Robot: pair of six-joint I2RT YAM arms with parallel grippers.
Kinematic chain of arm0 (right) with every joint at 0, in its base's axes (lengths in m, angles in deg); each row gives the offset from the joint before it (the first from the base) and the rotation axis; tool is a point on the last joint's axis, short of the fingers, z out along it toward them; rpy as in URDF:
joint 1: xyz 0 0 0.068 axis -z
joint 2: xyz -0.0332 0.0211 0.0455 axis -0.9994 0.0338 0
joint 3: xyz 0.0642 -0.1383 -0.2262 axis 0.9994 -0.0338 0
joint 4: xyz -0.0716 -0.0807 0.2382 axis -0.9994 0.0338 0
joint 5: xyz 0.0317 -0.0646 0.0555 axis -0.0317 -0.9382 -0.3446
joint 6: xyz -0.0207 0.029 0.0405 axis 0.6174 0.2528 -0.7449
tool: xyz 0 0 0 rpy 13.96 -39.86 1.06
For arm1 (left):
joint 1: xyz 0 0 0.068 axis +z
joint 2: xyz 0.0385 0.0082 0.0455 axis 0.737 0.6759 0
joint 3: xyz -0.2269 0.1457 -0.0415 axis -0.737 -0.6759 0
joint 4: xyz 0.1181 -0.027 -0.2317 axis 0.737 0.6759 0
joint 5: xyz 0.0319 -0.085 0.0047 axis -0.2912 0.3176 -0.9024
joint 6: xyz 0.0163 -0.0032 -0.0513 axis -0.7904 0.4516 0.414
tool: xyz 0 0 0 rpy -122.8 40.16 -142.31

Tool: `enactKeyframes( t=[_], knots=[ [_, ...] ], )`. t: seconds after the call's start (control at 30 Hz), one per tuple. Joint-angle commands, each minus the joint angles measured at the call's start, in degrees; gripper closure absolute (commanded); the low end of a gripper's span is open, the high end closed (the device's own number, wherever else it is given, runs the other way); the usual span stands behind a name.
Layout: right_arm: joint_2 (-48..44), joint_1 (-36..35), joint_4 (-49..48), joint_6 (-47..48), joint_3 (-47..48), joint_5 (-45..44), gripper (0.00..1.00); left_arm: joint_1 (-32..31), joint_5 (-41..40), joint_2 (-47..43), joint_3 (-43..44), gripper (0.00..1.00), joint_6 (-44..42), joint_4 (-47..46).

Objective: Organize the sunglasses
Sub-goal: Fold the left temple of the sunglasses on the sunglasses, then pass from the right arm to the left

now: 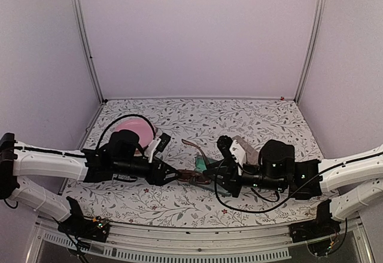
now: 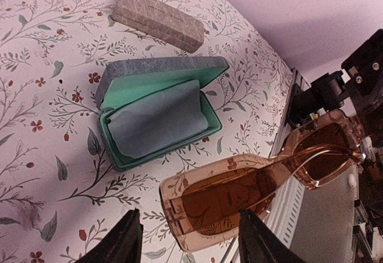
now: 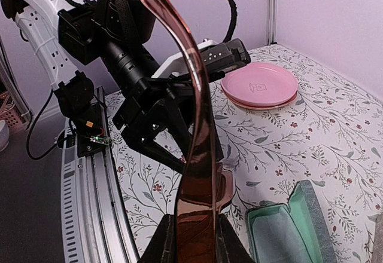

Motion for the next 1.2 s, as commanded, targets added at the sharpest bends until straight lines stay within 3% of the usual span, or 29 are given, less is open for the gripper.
enactKeyframes(
  t=[0.0,0.17,0.4,0.67,0.87,1.17],
  knots=[
    [-1.0,0.2,-5.1,-0.9,-0.7,1.0,0.98,-1.5,3.3,2.6,2.2,0.45,-2.8,-0.3],
    [-1.6,0.3,-5.0,-0.5,-1.5,-0.2,0.98,-1.8,1.1,0.5,2.2,0.44,-2.4,-0.3],
    [-2.9,0.3,-3.2,1.9,-3.0,1.4,0.98,-1.7,-2.9,-6.5,0.1,0.35,-3.5,-1.4],
    [-6.2,0.6,-0.9,4.5,-2.9,9.3,0.98,-1.7,3.4,-11.6,-7.0,0.24,-11.4,-9.7],
    [-6.3,2.0,4.2,6.0,-0.4,15.9,0.98,-1.7,9.3,-14.3,-9.3,0.1,-19.6,-11.0],
    [-7.4,4.6,3.4,5.3,-0.3,20.3,0.98,-1.8,12.2,-14.0,-12.5,0.06,-23.6,-17.0]
  ],
)
